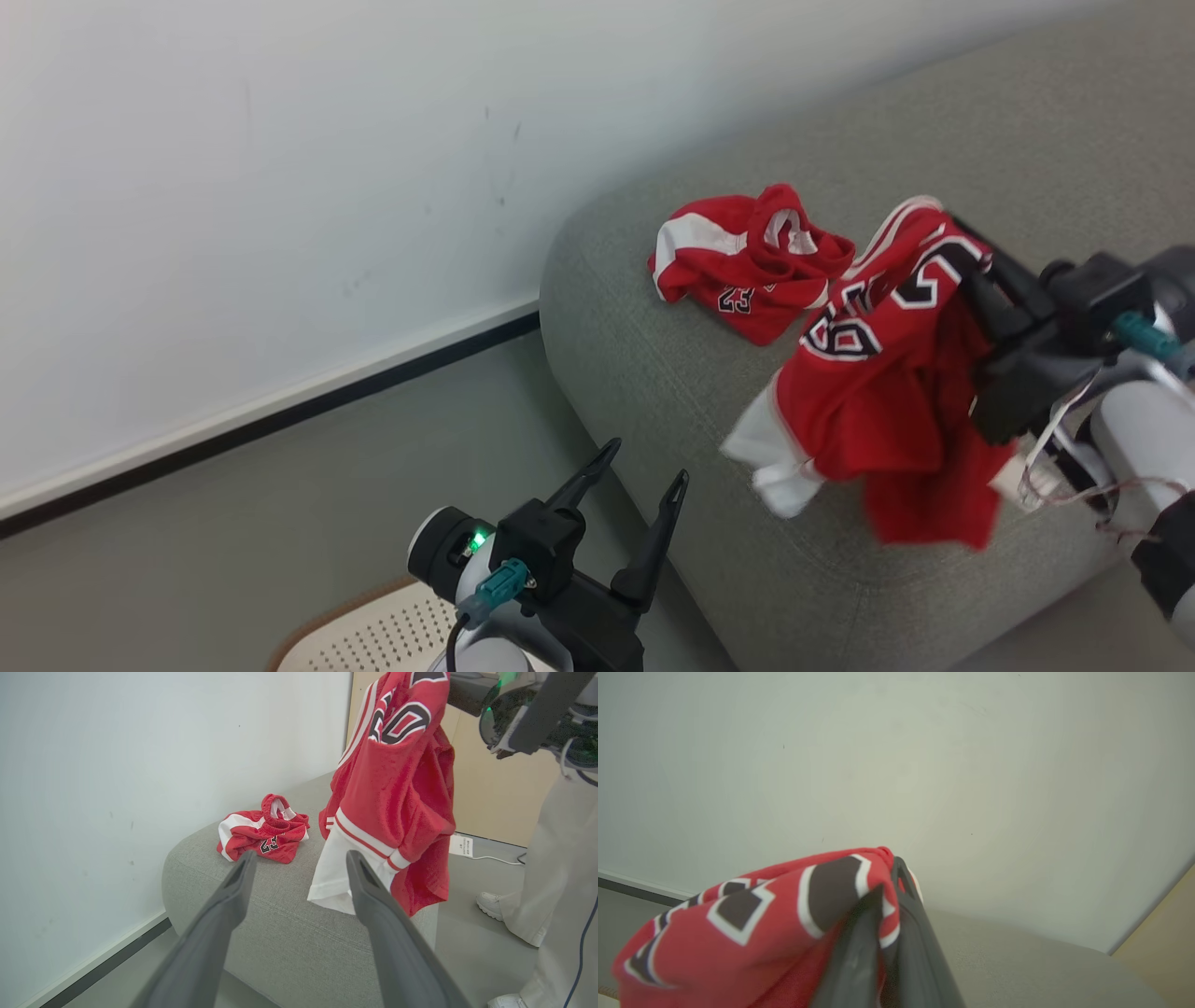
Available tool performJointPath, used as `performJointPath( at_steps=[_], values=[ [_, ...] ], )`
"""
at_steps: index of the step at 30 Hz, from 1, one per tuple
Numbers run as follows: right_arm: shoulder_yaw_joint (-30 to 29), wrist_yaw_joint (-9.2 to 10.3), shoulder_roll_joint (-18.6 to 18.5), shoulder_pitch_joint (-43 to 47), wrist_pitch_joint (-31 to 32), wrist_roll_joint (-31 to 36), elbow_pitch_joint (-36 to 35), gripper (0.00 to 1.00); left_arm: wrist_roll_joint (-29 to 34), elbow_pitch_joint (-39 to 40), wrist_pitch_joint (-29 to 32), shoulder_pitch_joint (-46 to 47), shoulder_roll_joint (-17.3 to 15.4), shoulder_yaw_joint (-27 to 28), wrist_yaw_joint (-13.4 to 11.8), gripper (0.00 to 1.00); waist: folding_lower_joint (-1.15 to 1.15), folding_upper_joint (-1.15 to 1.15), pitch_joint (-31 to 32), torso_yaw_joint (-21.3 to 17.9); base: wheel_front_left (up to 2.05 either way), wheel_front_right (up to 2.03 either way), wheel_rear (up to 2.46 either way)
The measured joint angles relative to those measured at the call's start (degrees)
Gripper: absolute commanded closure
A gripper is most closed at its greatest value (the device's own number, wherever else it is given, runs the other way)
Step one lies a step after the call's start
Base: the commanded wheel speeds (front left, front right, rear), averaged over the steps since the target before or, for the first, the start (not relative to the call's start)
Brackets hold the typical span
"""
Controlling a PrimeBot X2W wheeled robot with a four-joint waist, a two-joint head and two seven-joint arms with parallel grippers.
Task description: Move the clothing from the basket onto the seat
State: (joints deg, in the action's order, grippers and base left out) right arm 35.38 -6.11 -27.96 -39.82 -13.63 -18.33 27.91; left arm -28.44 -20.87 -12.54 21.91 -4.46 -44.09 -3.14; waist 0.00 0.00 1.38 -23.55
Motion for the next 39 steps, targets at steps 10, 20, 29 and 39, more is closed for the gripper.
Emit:
performJointPath(
  at_steps=[10, 20, 29, 39],
  values=[
    [-4.2, -0.04, -3.0, -12.1, 2.1, -0.8, 2.4, 1.0, 3.0, 3.2, 0.1, 2.6, -1.5, 0.1, -1.1, 0.0, 0.01, 0.0, -6.3, 2.4, 0.0, 0.0, 0.0],
    [-8.3, -0.44, -6.8, -28.7, 6.4, -0.9, 11.6, 1.0, 5.6, 8.7, 1.4, 8.3, -3.4, 0.6, -1.5, 0.0, 0.01, 0.0, -15.1, 7.8, 0.0, 0.0, 0.0],
    [-10.3, 0.46, -7.7, -30.2, 7.6, -1.6, 18.1, 1.0, 8.1, 12.2, 3.3, 11.1, -5.6, 0.7, -1.8, 0.0, 0.02, 0.01, -22.4, 11.3, 0.0, 0.0, 0.0],
    [-10.2, 1.07, -4.9, -30.1, 6.6, -2.9, 21.2, 1.0, 10.7, 16.1, 5.2, 15.0, -7.2, 1.6, -2.1, 0.0, 0.02, 0.01, -30.9, 13.5, 0.0, 0.0, 0.0]
  ],
)
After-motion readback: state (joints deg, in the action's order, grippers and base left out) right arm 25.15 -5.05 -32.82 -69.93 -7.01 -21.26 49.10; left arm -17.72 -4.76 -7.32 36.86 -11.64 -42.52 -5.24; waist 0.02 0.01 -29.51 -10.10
